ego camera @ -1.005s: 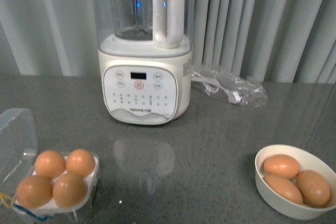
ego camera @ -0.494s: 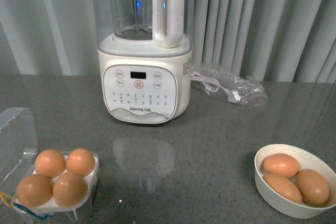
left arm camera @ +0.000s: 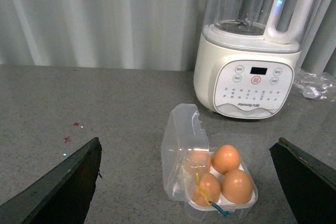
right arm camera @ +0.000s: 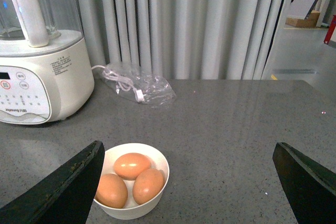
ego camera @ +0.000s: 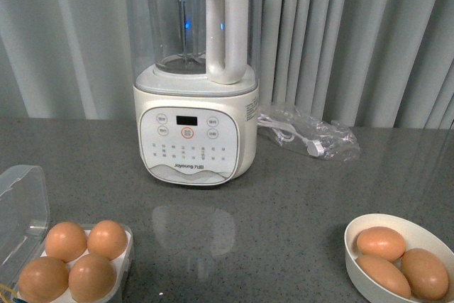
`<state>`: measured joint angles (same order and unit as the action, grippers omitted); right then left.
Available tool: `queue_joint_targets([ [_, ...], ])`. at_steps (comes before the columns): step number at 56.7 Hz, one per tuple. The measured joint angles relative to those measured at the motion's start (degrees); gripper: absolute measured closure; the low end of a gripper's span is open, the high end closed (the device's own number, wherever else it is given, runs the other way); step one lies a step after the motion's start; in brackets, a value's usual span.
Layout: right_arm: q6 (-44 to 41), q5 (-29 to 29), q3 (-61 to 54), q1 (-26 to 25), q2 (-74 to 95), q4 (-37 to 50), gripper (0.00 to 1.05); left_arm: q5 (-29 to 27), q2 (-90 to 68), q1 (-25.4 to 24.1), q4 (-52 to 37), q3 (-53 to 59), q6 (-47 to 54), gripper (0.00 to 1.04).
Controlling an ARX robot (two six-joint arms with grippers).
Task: Put egg into box
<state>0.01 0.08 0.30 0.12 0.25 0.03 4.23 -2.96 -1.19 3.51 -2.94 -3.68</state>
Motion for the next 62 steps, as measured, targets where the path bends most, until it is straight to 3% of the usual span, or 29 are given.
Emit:
queue_joint_targets([
  [3,-0.02,-0.13,0.0,0.0,0.0,0.0,0.07,3.37,-8.13,-1.14,-2.86,-1.36,-3.19,0.07],
  [11,-0.02,-0.13,0.0,0.0,0.0,0.0,0.07,2.71,-29.42,-3.39,-21.88,-4.5,-3.8,0.07],
  [15,-0.02,-0.13,0.0,-0.02,-0.02,0.0,0.07,1.42,-42.07,-4.85,-32.68,-6.67,-1.33,0.07],
  [30,-0.02,-0.13,0.0,-0.02,-0.02,0.0,0.07,-2.89,-68.78,-7.52,-55.49,-10.56,12.09,0.07],
  [48,-0.02,-0.13,0.0,-0.02,-0.02,0.0,0.07,-8.81,-81.26,-8.57,-62.97,-12.87,23.56,0.07],
  [57,-0.02,-0.13,0.0,-0.02,-0.02,0.0,0.07,-8.5,-80.54,-7.17,-60.46,-12.85,23.67,0.07],
  [62,-0.02,-0.13,0.0,-0.02,-0.02,0.0,0.07,-4.33,-77.64,-4.48,-56.15,-11.87,23.1,0.07],
])
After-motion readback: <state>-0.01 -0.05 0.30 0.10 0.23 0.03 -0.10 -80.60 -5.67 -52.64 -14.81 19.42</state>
